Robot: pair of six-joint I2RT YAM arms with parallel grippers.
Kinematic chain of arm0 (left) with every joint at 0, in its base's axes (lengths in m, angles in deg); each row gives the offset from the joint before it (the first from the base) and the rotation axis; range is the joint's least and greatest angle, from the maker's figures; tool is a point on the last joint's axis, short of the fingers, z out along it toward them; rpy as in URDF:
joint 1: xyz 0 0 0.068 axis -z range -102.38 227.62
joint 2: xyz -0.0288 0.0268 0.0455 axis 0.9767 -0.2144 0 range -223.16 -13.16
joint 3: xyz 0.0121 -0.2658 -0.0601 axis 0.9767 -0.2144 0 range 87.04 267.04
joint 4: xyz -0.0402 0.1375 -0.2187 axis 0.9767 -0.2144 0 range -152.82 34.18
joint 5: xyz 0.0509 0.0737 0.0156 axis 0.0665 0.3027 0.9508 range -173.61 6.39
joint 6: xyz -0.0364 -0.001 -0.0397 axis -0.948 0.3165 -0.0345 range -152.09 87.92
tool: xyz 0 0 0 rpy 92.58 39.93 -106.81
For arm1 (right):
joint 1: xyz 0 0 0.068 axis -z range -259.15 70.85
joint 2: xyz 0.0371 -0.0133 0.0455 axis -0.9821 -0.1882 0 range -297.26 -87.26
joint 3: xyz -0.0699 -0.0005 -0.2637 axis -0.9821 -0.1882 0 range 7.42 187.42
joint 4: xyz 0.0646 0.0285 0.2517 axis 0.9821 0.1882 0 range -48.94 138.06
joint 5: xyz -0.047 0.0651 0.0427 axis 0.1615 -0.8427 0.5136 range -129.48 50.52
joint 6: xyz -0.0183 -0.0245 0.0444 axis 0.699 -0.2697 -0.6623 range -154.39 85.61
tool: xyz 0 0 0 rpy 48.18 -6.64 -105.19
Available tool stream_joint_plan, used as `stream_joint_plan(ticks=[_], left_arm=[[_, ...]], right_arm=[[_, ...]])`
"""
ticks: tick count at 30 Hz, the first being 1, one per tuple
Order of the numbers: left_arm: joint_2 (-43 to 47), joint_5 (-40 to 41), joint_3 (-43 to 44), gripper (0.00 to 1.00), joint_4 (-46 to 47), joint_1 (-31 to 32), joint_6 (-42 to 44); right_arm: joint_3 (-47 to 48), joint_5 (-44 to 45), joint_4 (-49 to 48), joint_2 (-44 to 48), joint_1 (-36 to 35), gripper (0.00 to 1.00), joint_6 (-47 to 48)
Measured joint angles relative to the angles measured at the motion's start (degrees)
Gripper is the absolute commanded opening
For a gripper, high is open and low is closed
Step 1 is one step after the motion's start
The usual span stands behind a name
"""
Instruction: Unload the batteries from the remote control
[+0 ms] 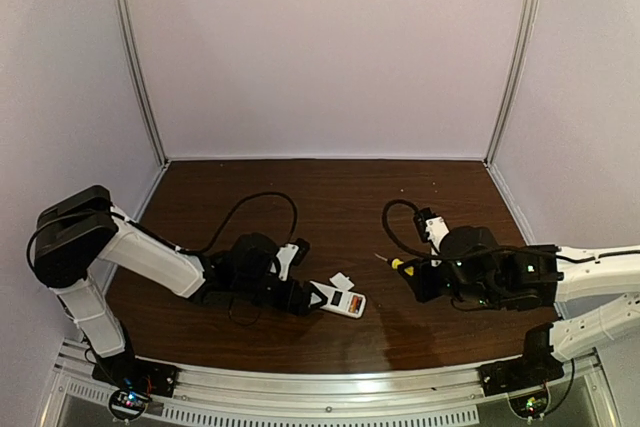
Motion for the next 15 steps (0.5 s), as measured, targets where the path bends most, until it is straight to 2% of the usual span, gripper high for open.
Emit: stream_joint_plan(ticks=[15], left_arm=[[-2.7, 0.3, 4.8, 0.83, -1.1, 6.8, -1.1]], right_arm=[[-1.3, 2.0, 3.0, 7.0, 0.0, 0.0, 0.0]])
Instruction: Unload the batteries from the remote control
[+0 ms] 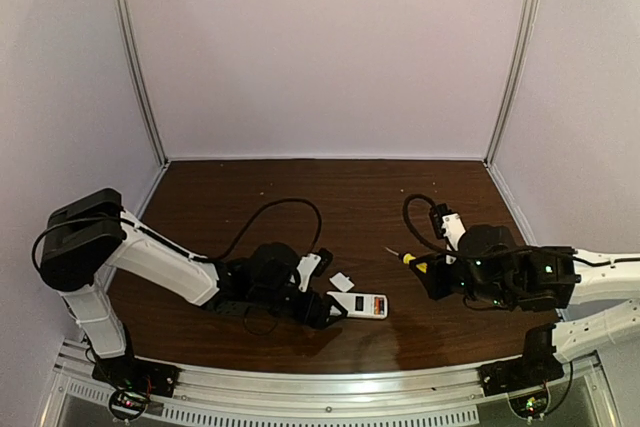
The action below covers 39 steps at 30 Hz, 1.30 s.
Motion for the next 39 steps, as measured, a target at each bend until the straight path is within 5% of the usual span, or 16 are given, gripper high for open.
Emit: stream_joint_plan(ticks=[17, 28, 39], left_arm=[[-1.3, 2.7, 3.2, 0.85, -2.7, 5.0, 2.9], [2.3, 16.8, 0.7, 0.97, -2.3, 5.0, 21.3], [-0.7, 13.5, -1.0, 0.97, 4.3, 5.0, 38.4]], right_arm=[[-1.0, 0.7, 1.9, 3.3, 0.0, 0.0, 0.0], [-1.0, 1.5, 3.3, 4.6, 0.0, 0.0, 0.0], [-1.0, 1.6, 3.3, 4.6, 0.0, 0.0, 0.0]])
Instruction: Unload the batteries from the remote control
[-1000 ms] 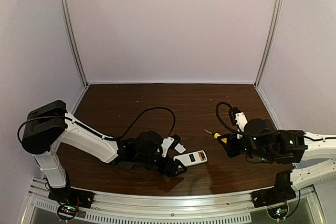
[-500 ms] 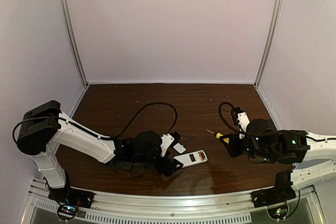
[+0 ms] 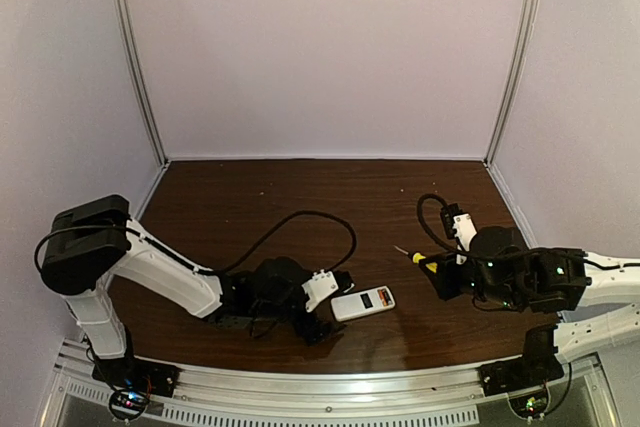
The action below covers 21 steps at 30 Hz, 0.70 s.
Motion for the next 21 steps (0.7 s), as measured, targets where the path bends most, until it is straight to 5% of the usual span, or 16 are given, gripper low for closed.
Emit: stream_joint_plan(ticks=[21], left_arm=[[-9.4, -17.1, 4.0, 0.88, 4.4, -5.7, 4.9]], right_arm=[[-1.9, 0.0, 0.0, 1.7, 0.0, 0.0, -0.1]])
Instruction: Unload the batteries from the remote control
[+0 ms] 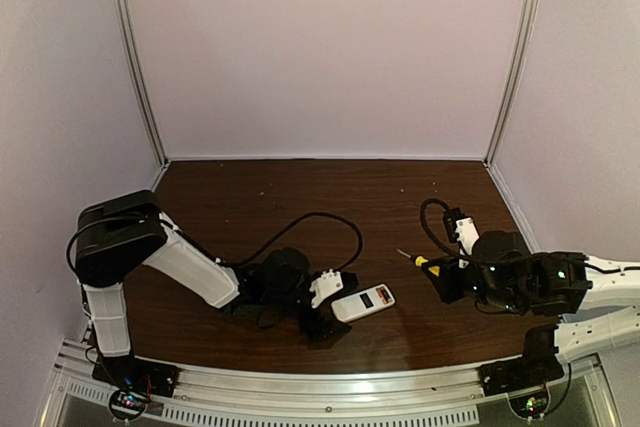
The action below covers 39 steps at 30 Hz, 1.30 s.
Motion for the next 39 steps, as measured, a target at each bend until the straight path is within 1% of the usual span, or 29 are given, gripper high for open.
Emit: stream_joint_plan(ticks=[6, 9, 15, 29, 37, 39], left_arm=[[-1.4, -0.9, 1.1, 0.84, 1.7, -0.1, -3.6], [-2.3, -0.4, 1.5, 0.82, 3.4, -0.1, -5.7], [-4.4, 0.8, 3.1, 0.8, 5.8, 0.0, -8.6], [-7.8, 6.3, 7.0, 0.78, 6.9, 2.8, -10.1], [-8.2, 10.3, 7.4, 0.65, 6.9, 3.8, -9.6], [-8.3, 10.8, 7.4, 0.59, 7.0, 3.8, -9.4]], right_arm=[[-0.3, 0.0, 0.0, 0.2, 0.0, 0.0, 0.0], [-0.6, 0.0, 0.0, 0.3, 0.0, 0.0, 0.0], [-0.7, 0.0, 0.0, 0.8, 0.0, 0.0, 0.0], [-0.7, 0.0, 0.0, 0.9, 0.0, 0.0, 0.0], [-0.7, 0.0, 0.0, 1.0, 0.0, 0.0, 0.0], [-0.7, 0.0, 0.0, 1.2, 0.0, 0.0, 0.0]])
